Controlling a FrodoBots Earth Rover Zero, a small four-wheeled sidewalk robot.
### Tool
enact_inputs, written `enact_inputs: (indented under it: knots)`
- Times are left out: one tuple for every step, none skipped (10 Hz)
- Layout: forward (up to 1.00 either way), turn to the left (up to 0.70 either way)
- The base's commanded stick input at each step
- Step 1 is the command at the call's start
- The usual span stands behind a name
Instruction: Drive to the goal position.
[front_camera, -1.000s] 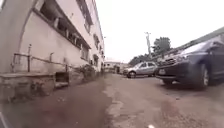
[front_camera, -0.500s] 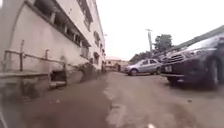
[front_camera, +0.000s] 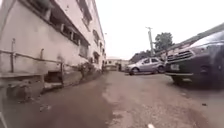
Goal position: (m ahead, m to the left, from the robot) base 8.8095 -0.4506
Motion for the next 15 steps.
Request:
enact_inputs:
  knots:
    - [0.7, 0.0]
    - [0.7, 0.0]
    - [0.7, 0.0]
    - [0.7, 0.0]
    - [0.7, -0.08]
    - [0.7, -0.24]
    - [0.7, -0.16]
    - [0.7, 0.0]
    - [0.7, 0.0]
    - [0.7, 0.0]
    - [0.7, 0.0]
    - [0.7, 0.0]
    - [0.7, 0.0]
    - [0.7, 0.0]
    - [0.7, 0.0]
